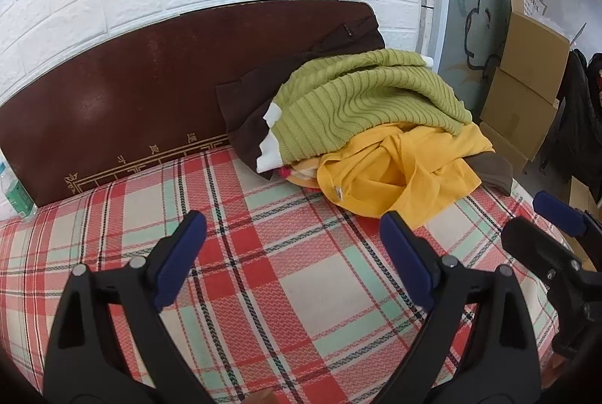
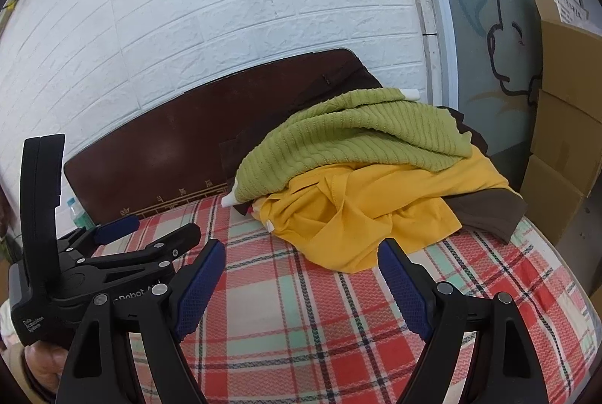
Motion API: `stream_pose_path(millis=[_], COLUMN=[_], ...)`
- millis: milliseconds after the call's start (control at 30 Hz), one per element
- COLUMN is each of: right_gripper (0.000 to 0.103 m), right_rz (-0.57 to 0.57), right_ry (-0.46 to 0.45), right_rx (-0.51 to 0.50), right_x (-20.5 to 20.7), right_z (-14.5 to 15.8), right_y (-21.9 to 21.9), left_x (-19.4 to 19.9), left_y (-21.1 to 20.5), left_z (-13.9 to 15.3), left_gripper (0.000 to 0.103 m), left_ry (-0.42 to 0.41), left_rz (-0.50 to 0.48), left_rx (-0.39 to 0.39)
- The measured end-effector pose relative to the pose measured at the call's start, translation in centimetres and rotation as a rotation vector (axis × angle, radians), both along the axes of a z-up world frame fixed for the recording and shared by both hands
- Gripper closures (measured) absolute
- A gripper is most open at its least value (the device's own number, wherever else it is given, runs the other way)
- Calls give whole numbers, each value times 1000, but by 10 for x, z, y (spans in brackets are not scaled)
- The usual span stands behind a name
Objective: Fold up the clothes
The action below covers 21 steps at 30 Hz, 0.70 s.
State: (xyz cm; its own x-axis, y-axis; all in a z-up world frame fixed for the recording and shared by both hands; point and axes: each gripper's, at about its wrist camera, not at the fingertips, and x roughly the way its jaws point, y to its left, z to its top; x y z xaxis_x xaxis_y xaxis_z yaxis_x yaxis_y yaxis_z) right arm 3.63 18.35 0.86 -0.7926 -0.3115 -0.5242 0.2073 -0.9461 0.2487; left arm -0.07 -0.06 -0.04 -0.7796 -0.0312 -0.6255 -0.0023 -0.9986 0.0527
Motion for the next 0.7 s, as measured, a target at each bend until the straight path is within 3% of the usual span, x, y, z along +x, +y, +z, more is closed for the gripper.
stream_pose_path(millis=[700], right_gripper=[18], right_rz=[40], right_ry=[5], right_rx=[64], right_x=[-19], right_z=[-9], right_y=[-14], left_x=[-14], left_y=[-8], left_z=[-9], left_gripper=[9], left_ry=[-23], left_rz=[21], left_rx=[27])
